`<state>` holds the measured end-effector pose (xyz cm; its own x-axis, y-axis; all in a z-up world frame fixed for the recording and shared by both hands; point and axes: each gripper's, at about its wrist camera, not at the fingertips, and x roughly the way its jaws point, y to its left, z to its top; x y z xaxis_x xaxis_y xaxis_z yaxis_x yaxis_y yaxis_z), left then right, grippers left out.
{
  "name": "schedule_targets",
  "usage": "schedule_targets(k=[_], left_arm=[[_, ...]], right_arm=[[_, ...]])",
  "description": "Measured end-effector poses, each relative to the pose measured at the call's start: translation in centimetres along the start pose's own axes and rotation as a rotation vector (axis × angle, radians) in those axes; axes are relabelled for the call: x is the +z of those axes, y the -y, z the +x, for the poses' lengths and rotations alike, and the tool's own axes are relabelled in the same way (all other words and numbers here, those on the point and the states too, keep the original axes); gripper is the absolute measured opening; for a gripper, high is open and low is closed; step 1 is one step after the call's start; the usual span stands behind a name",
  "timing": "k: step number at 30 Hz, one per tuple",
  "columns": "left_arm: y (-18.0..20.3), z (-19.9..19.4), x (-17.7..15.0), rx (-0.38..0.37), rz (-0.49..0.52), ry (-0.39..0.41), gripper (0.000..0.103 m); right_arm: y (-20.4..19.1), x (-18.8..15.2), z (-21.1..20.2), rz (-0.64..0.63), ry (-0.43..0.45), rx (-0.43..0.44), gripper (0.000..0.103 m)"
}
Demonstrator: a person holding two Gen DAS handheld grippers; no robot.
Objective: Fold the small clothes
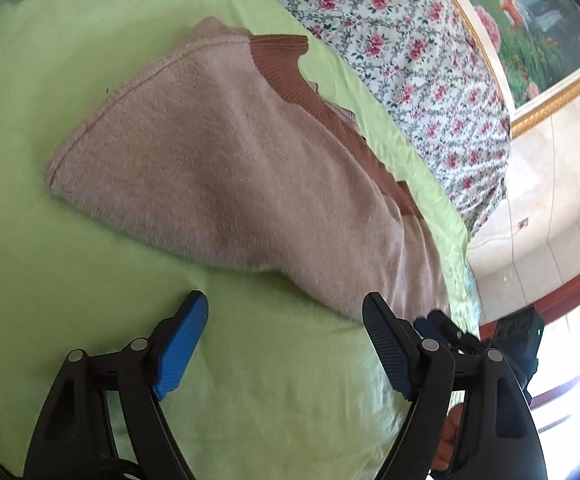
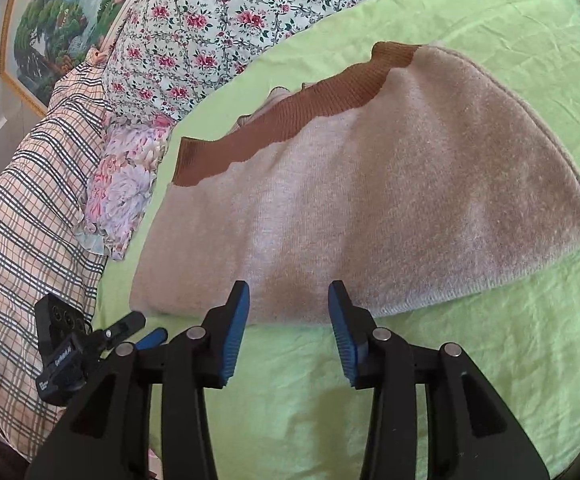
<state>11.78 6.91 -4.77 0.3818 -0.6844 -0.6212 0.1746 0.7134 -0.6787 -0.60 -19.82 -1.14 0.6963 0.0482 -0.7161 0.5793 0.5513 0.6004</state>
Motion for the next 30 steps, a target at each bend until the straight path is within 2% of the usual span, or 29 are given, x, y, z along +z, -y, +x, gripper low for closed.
schedule_targets(k=[4,8,9,10,11,12,13,17,20,22,24,26,28,30], left_arm=[[-1.2,0.8,2.7,0.006,-0.061,0.038,0.082],[-2.9,0.9,5.5,0.037,-0.129,0.132,0.079],[-3.0,0.9,5.8,0.064,-0.129,0.155,0.069],[-3.2,0.9,6.4,0.108,-0.118,0.184,0.052],[-3.4,0.9,6.9,0.139,-0.113,0.196,0.039],[-3.9,1.0,7.6,0.138,-0.118,0.19,0.017],[-4.1,0.9,7.9,0.123,-0.125,0.191,0.014],[-1.5,-0.9,8.4,0.153,-0.021,0.233,0.008],[3.2,-1.8,7.8,0.133,0.122,0.254,0.007],[6.5,-1.1,7.2,0.115,0.209,0.24,0.007],[9.9,0.5,6.2,0.089,0.3,0.204,0.007],[11.9,2.3,5.2,0.077,0.359,0.175,0.007],[13.3,4.4,3.8,0.083,0.404,0.125,0.007],[13.8,6.2,2.9,0.082,0.416,0.079,0.007]], right_arm=[[0.3,-0.1,-0.4,0.007,-0.005,-0.009,0.044],[0.7,0.2,-0.8,0.005,-0.004,-0.015,0.044],[0.8,0.3,-0.8,0.007,-0.005,-0.011,0.044],[0.9,0.5,-0.9,0.008,-0.005,-0.008,0.044],[1.1,0.7,-0.9,0.009,-0.004,-0.005,0.044],[1.3,0.9,-0.9,0.01,-0.003,-0.003,0.044],[1.4,1.3,-0.9,0.008,-0.005,0.003,0.044],[2.0,3.0,-1.0,0.002,-0.008,0.036,0.044],[2.4,5.1,-1.2,-0.001,-0.002,0.052,0.044],[3.0,6.8,-0.7,0.023,-0.023,0.126,0.045],[3.8,8.9,0.6,0.071,-0.07,0.242,0.051],[3.8,10.6,2.2,0.092,-0.111,0.318,0.072],[3.5,11.9,4.4,0.105,-0.17,0.397,0.08],[3.0,13.0,7.3,0.121,-0.241,0.443,0.082]])
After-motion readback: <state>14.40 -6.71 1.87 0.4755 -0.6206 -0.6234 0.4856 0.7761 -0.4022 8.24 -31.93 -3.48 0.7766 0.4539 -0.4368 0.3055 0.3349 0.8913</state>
